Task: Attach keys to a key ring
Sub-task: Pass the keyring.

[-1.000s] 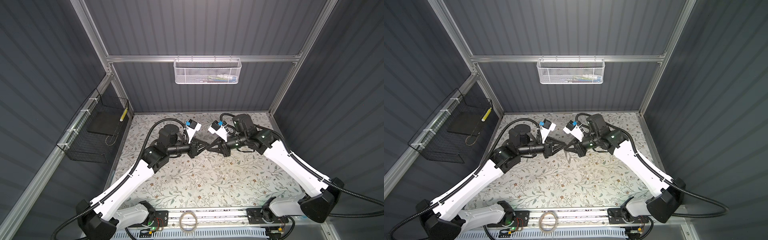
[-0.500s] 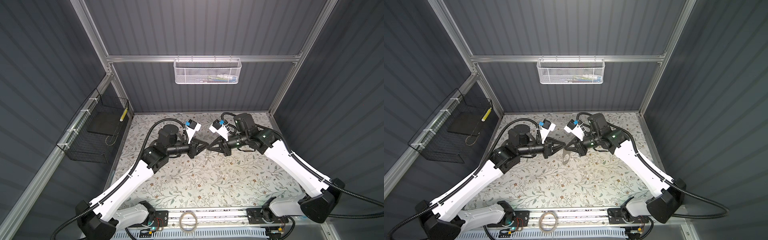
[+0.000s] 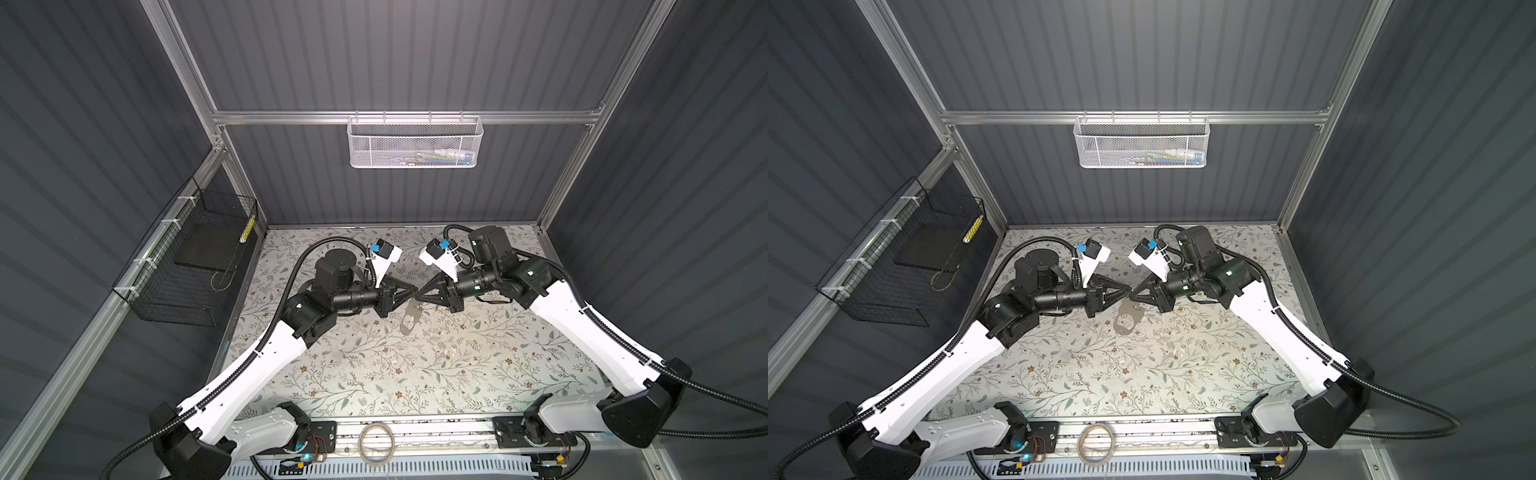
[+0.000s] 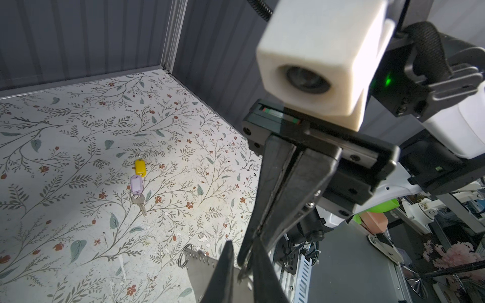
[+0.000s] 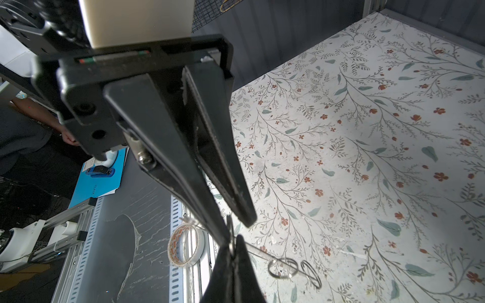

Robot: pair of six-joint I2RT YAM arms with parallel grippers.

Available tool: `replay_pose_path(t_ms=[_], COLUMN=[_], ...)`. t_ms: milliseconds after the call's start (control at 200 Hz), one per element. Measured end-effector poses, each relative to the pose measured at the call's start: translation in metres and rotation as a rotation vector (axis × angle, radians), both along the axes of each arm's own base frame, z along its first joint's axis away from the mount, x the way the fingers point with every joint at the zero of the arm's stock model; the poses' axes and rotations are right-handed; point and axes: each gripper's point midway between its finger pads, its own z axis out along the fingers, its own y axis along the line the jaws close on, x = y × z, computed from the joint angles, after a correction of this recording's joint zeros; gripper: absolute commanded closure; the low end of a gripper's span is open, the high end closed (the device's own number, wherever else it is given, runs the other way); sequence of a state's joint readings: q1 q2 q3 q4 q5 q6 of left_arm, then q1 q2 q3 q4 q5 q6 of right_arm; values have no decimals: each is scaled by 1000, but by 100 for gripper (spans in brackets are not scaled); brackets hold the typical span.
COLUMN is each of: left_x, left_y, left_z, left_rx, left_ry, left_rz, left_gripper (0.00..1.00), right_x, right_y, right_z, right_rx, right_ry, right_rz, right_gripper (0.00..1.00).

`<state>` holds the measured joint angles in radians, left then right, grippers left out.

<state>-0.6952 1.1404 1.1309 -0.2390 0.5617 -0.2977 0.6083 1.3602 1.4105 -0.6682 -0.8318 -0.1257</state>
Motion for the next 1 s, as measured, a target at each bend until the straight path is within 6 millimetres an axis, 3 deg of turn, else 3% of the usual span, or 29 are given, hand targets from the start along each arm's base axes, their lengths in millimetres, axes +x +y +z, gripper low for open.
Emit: replay_pose_path(t_ms=[165,325,550,690,1001], left_x=[-1,-4,-5,-3,2], left_y=[0,-1,0,2,6], left_z=[0,2,7,5,-9], left_rx=[-2,-5,-18,-17,1], left_ry=[0,-16,-36,-43,-39], left_rz=[-7,-25,-30,-9,37], left_gripper=[89,100,100,100,100], right_x=[-1,-1,-2,1,3], right_y=[0,-1,-1,-1,-3], right_z=[0,1,6,7,31], right_rx=[2,7,18,21,79], right_ry=[13,36,50,43,-38], right_rz=[-3,-5,-20,-34,-62], right_gripper=[100,100,100,77,68])
